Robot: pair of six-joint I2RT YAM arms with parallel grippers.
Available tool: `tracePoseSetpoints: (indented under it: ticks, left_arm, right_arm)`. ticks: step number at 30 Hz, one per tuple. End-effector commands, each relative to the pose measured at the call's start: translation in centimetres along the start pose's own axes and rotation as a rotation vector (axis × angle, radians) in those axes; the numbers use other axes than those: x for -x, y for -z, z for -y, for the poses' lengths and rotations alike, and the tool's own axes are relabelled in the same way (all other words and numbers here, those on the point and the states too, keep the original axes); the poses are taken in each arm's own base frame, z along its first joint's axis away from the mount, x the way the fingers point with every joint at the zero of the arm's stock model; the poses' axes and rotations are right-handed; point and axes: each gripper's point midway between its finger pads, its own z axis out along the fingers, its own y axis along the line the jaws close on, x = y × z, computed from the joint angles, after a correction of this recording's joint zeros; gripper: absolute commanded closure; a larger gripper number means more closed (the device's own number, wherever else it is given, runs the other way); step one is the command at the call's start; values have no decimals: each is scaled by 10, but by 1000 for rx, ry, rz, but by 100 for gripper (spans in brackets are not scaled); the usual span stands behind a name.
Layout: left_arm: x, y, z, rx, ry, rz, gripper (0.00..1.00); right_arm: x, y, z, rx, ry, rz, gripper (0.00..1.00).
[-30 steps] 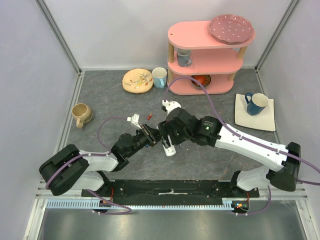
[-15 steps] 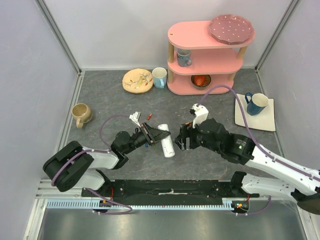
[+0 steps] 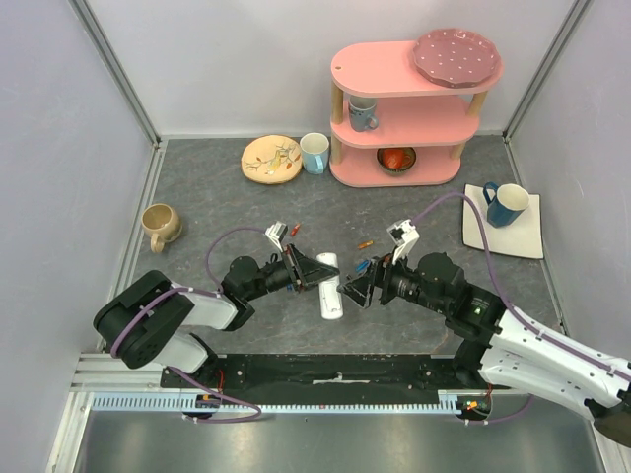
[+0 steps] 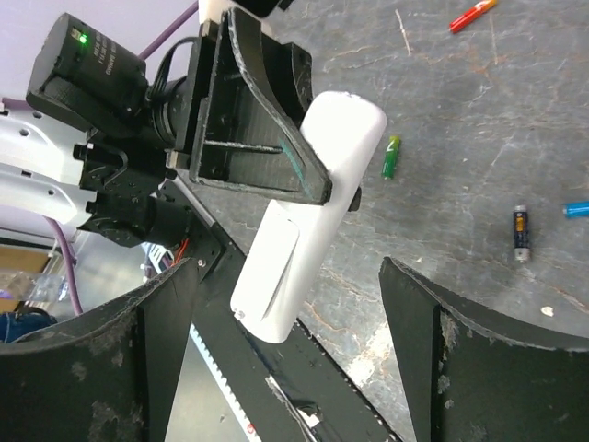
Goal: Load the batteries into the remote control
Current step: Load the battery cover into the remote control.
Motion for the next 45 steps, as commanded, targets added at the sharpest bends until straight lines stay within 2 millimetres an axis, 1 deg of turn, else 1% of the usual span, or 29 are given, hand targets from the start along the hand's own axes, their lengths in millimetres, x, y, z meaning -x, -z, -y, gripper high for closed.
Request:
tracePoseSetpoints:
  ticks: [1, 2, 4, 5, 7, 8, 10, 12, 15, 24, 36, 45]
  left_arm:
    - [7, 2, 72, -270, -107, 13, 98]
    - [7, 3, 73, -273, -110, 12, 98]
    - [8, 3, 76, -278, -117, 15, 98]
    - [8, 3, 77, -280, -119, 15, 98]
    - [8, 3, 77, -280, -123, 14, 98]
    - [8, 3, 77, -280, -121, 14, 98]
    - [8, 3, 77, -280, -121, 16, 98]
    - [8, 4, 78, -285, -122, 18, 98]
    - [8, 5, 79, -290, -125, 20, 98]
    - [9, 7, 87, -313, -135, 25, 98]
    - [8, 9, 92, -325, -134, 23, 98]
    - [8, 9, 96, -334, -135, 26, 98]
  right_arm:
    - [-8, -7, -13, 106, -51, -22, 13]
    - [-4, -8, -16, 124, -58, -5, 13]
    - [-10, -10, -15, 131, -79, -19, 13]
    - [-9, -10, -15, 137, -82, -14, 13]
    - [-16, -11, -15, 149, -99, -37, 13]
    - [-15, -12, -18, 162, -103, -31, 13]
    - [-21, -13, -15, 163, -121, -47, 13]
    - [-20, -14, -17, 178, -131, -41, 13]
    - [-25, -15, -18, 194, -147, -47, 13]
    - [-35, -19, -17, 223, -182, -65, 16]
    - [-35, -24, -14, 242, -213, -64, 24]
    - [-37, -27, -13, 252, -240, -65, 28]
